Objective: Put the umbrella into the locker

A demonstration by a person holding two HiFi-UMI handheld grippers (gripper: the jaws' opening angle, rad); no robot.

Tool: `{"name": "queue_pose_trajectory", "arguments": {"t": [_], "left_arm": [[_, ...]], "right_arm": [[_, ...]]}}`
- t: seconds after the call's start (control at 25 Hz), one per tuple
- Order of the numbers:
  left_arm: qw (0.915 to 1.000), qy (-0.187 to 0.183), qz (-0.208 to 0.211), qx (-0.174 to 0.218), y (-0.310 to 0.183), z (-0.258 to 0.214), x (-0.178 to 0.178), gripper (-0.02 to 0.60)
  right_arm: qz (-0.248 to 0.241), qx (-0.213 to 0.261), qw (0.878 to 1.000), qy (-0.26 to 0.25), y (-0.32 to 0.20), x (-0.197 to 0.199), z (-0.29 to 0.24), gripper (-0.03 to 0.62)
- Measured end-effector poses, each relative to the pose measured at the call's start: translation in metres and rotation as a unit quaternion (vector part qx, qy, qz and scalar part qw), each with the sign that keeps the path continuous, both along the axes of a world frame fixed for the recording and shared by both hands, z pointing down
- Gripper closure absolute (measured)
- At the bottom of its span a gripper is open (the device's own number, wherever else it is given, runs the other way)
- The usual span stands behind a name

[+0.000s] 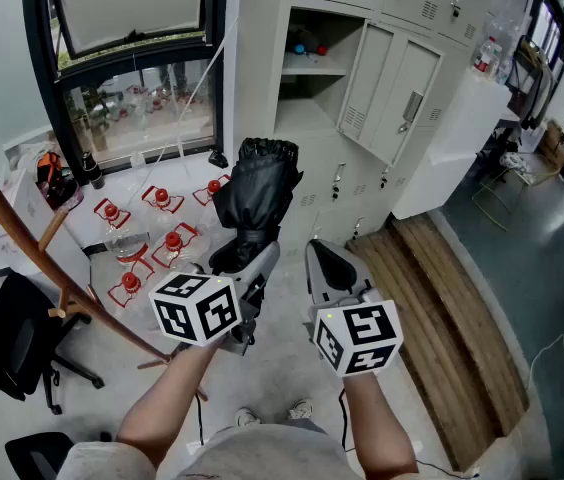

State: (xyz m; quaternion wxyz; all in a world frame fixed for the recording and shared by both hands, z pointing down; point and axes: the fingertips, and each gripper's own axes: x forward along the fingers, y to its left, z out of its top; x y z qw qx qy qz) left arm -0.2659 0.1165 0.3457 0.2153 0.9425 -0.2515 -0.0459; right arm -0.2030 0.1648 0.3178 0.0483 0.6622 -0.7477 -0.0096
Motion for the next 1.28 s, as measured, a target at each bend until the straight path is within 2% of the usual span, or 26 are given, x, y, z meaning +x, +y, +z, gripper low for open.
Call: {"name": "queue_pose_trajectory", "arguments": {"t": [0.68,0.92,1.28], "left_arm": [[0.9999,-0.004,0.006,-0.01,-0.007,0.011,0.016,0.339],[0.9998,-0.013,0.004,-0.014,-0.022,0.017,0.044,0.339],[0.9994,-0.026,-0.015,-0.016,-0.063,0.011,0.113,0.339]], "right_arm": [[0.004,-0.004,1.0,-0.014,-0.004,0.014,0.01,0.591],[0.003,-0.006,1.0,-0.03,-0.02,0.044,0.017,0.591],[-0.022,0.004,0.998,-0.051,-0.067,0.113,0.009,0.591]]}}
